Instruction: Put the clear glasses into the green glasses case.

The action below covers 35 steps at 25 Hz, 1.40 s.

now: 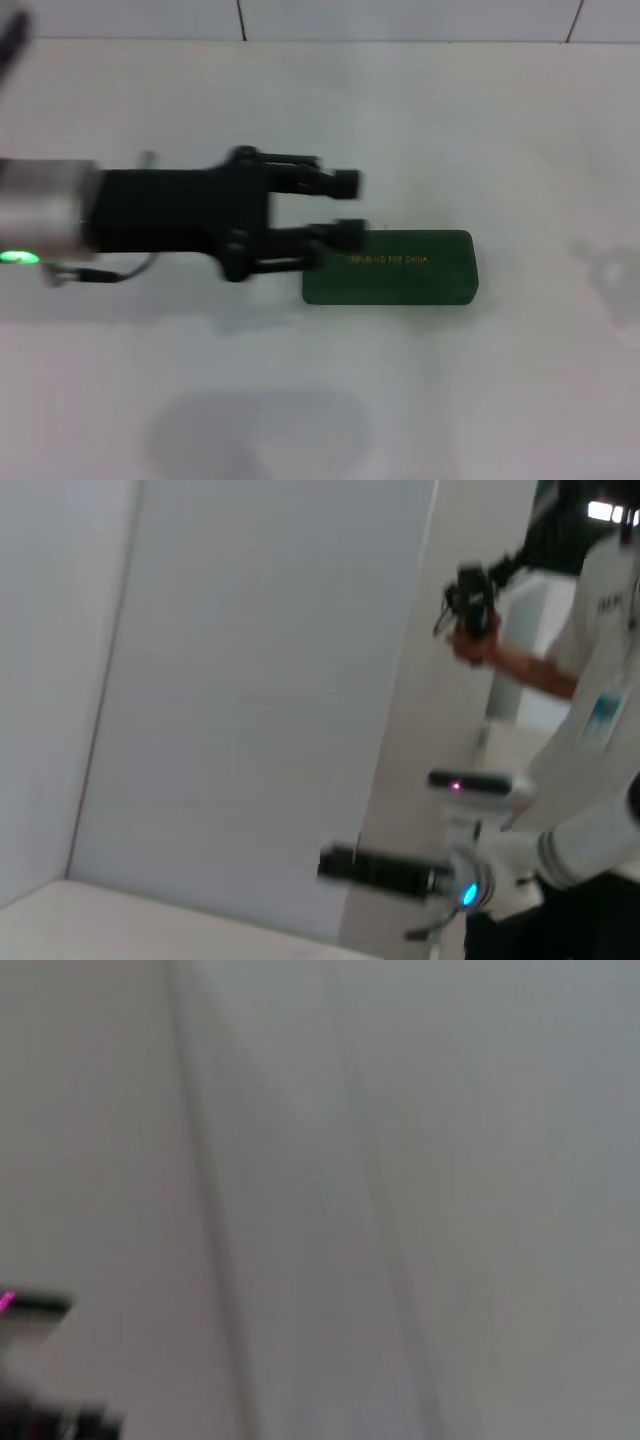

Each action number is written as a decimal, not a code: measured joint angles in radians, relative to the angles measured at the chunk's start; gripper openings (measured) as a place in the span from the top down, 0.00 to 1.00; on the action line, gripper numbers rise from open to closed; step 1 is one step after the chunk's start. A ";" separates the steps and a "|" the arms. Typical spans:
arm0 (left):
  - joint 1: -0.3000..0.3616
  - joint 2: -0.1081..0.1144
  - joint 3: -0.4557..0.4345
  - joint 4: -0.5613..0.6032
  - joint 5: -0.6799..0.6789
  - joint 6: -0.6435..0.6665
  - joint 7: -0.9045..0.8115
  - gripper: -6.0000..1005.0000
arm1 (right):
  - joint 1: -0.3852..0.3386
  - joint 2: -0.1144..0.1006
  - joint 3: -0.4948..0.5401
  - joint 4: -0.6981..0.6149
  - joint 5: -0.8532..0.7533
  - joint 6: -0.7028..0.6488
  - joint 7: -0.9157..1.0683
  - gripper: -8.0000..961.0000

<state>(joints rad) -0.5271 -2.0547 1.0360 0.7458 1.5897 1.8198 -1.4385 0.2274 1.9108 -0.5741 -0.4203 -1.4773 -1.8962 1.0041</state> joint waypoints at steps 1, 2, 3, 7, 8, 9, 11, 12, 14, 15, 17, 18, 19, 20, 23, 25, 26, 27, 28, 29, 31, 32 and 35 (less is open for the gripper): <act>0.006 0.015 -0.030 -0.006 0.000 0.033 -0.013 0.54 | 0.016 0.004 -0.002 -0.015 -0.040 0.000 0.001 0.96; 0.014 0.033 -0.048 -0.015 0.003 0.060 -0.024 0.52 | 0.036 0.013 -0.010 -0.034 -0.076 0.001 0.007 0.96; 0.021 0.048 -0.056 -0.019 0.005 0.073 -0.030 0.50 | 0.053 0.022 -0.020 -0.054 -0.109 0.009 0.026 0.96; 0.056 0.084 -0.059 -0.026 0.018 0.081 -0.032 0.41 | 0.157 0.058 -0.093 -0.102 -0.210 0.058 0.144 0.96; 0.063 0.087 -0.061 -0.026 0.021 0.080 -0.026 0.38 | 0.183 0.069 -0.112 -0.104 -0.219 0.062 0.153 0.92; 0.069 0.088 -0.061 -0.027 0.023 0.080 -0.023 0.36 | 0.207 0.082 -0.131 -0.106 -0.226 0.065 0.158 0.89; 0.086 0.090 -0.064 -0.027 0.025 0.079 -0.008 0.31 | 0.245 0.101 -0.163 -0.108 -0.226 0.065 0.160 0.82; 0.094 0.089 -0.066 -0.027 0.025 0.078 0.005 0.28 | 0.262 0.107 -0.179 -0.108 -0.224 0.065 0.161 0.78; 0.097 0.088 -0.069 -0.028 0.026 0.078 0.015 0.22 | 0.296 0.110 -0.225 -0.099 -0.220 0.066 0.172 0.63; 0.099 0.086 -0.074 -0.028 0.026 0.078 0.019 0.18 | 0.315 0.111 -0.250 -0.093 -0.219 0.067 0.180 0.51; 0.101 0.084 -0.085 -0.028 0.029 0.078 0.022 0.15 | 0.340 0.112 -0.282 -0.088 -0.218 0.067 0.191 0.43; 0.102 0.083 -0.090 -0.029 0.032 0.078 0.023 0.14 | 0.348 0.113 -0.295 -0.087 -0.218 0.067 0.195 0.38; 0.103 0.083 -0.091 -0.030 0.034 0.078 0.023 0.13 | 0.360 0.114 -0.314 -0.087 -0.218 0.067 0.203 0.34; 0.102 0.083 -0.091 -0.035 0.039 0.078 0.025 0.12 | 0.377 0.116 -0.360 -0.086 -0.206 0.070 0.215 0.29; 0.101 0.083 -0.091 -0.035 0.040 0.078 0.025 0.12 | 0.378 0.117 -0.372 -0.085 -0.199 0.071 0.216 0.27; 0.101 0.083 -0.091 -0.036 0.040 0.078 0.025 0.12 | 0.379 0.117 -0.408 -0.085 -0.175 0.072 0.216 0.25; 0.101 0.083 -0.091 -0.036 0.040 0.078 0.025 0.12 | 0.379 0.117 -0.418 -0.085 -0.168 0.073 0.217 0.24; 0.102 0.083 -0.091 -0.036 0.040 0.078 0.024 0.12 | 0.379 0.117 -0.423 -0.085 -0.165 0.073 0.217 0.23; 0.103 0.083 -0.091 -0.036 0.040 0.078 0.023 0.12 | 0.379 0.117 -0.423 -0.085 -0.165 0.073 0.217 0.22; 0.105 0.083 -0.091 -0.036 0.040 0.078 0.022 0.12 | 0.379 0.117 -0.426 -0.085 -0.163 0.074 0.217 0.21; 0.107 0.083 -0.091 -0.037 0.040 0.078 0.022 0.12 | 0.378 0.117 -0.427 -0.085 -0.163 0.074 0.216 0.19; 0.109 0.083 -0.091 -0.037 0.040 0.078 0.022 0.12 | 0.377 0.117 -0.429 -0.085 -0.161 0.074 0.216 0.18; 0.115 0.084 -0.091 -0.038 0.038 0.079 0.025 0.12 | 0.373 0.117 -0.438 -0.085 -0.154 0.074 0.215 0.18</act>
<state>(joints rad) -0.4122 -1.9710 0.9448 0.7083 1.6275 1.8984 -1.4132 0.6007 2.0279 -1.0126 -0.5056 -1.6315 -1.8222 1.2196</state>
